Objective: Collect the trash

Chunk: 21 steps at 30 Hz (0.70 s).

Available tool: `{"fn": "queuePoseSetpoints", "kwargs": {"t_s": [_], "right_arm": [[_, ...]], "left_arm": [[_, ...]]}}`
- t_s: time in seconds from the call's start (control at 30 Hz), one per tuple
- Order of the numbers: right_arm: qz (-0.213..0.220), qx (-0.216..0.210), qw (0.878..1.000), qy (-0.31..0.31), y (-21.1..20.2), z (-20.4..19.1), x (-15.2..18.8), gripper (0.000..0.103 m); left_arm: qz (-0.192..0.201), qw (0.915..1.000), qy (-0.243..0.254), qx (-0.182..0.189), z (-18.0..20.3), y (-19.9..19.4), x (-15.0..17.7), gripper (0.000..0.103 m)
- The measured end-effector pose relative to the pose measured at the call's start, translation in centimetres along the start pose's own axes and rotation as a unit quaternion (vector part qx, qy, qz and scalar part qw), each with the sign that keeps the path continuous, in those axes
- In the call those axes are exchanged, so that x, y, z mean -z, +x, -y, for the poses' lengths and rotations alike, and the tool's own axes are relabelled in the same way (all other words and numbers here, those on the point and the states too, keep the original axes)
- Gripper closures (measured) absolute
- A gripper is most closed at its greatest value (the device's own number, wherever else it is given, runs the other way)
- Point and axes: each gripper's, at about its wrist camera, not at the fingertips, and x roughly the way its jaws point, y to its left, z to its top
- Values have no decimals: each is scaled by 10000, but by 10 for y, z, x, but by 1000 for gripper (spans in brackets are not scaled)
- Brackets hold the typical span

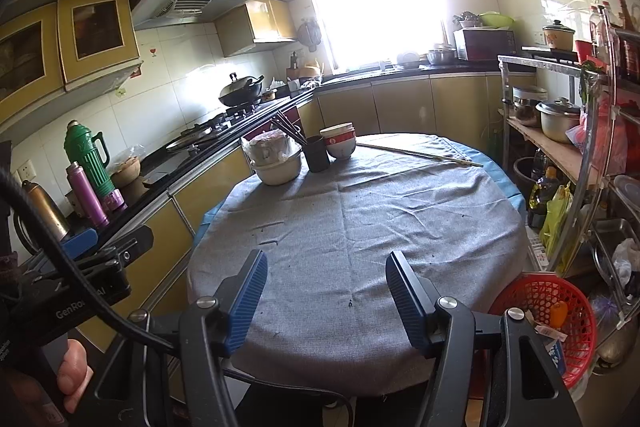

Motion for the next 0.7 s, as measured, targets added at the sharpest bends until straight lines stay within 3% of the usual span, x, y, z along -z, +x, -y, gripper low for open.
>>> {"fn": "queuePoseSetpoints", "kwargs": {"t_s": [0.7], "right_arm": [[50,-38,9999,-106,13,0,-18,37]], "left_arm": [[-140,9997,-86,-199,-9,16,-2,11]]}}
